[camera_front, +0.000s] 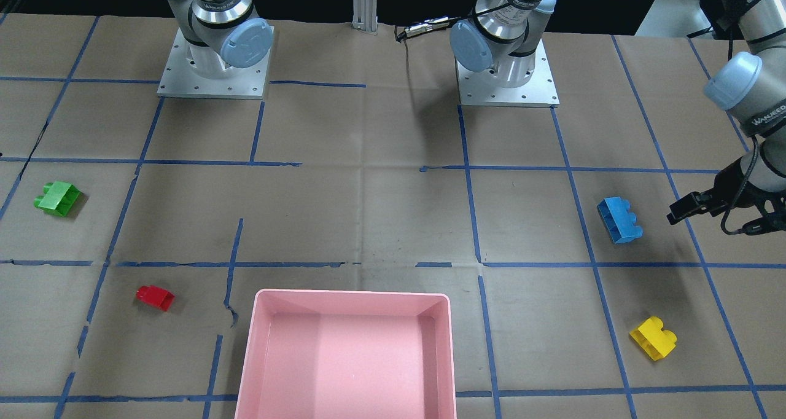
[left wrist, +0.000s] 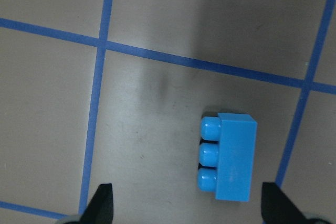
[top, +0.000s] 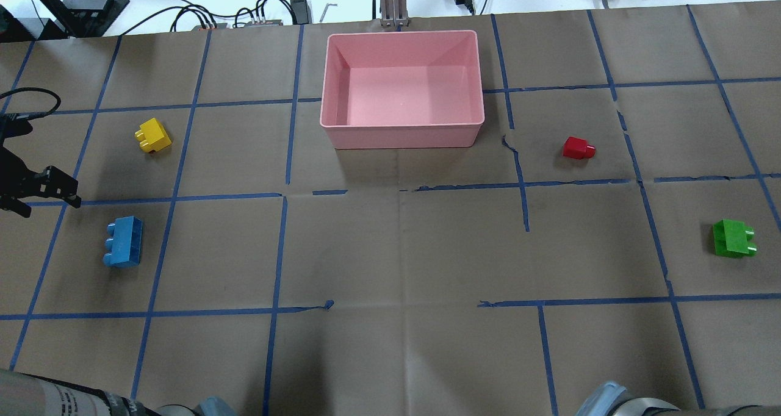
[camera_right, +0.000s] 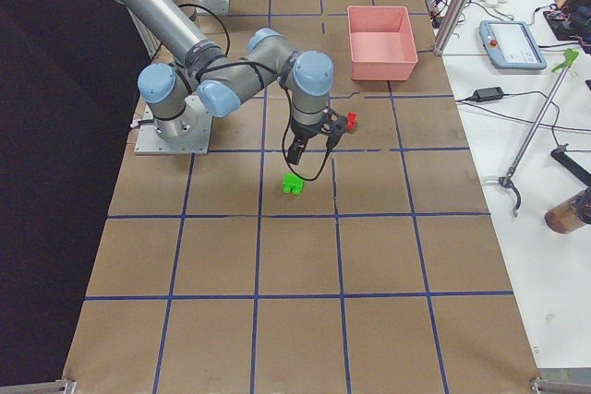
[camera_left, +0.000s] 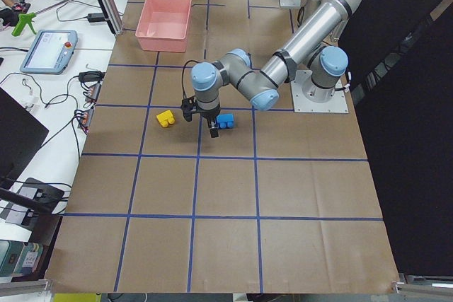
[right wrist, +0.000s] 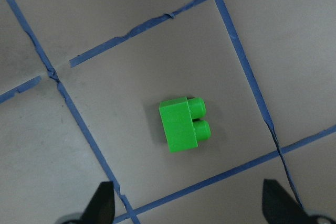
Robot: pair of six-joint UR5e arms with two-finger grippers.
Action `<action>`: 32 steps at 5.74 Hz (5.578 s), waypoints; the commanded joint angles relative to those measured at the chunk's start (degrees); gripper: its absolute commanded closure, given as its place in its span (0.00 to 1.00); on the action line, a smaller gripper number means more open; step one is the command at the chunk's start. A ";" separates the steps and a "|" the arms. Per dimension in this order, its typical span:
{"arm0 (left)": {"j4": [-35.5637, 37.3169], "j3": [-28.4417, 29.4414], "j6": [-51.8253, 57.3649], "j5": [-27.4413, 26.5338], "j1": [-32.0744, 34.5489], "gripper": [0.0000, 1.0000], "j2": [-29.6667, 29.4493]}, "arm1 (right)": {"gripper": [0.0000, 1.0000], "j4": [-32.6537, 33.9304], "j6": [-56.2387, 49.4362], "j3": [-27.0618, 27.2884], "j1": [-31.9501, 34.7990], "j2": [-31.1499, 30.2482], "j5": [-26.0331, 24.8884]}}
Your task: Put all blocks into box
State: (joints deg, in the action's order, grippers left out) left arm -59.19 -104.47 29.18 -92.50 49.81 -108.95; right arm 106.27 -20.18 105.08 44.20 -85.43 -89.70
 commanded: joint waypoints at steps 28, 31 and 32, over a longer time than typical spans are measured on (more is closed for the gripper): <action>1.98 38.20 -76.37 14.19 51.17 0.01 -22.80 | 0.47 -9.95 1.98 -23.52 24.86 11.60 -2.24; 0.58 34.88 -63.56 12.10 47.95 0.01 -19.75 | 0.48 -7.22 14.95 -27.54 34.87 16.77 -2.06; 0.83 28.07 -53.01 8.78 43.40 0.01 -14.94 | 0.48 -7.22 17.43 -28.26 36.64 17.49 -1.97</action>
State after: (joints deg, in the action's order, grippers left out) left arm -58.20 -71.26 -33.26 -81.05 96.96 -127.68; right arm 98.99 -5.73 77.87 78.68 -68.96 -91.74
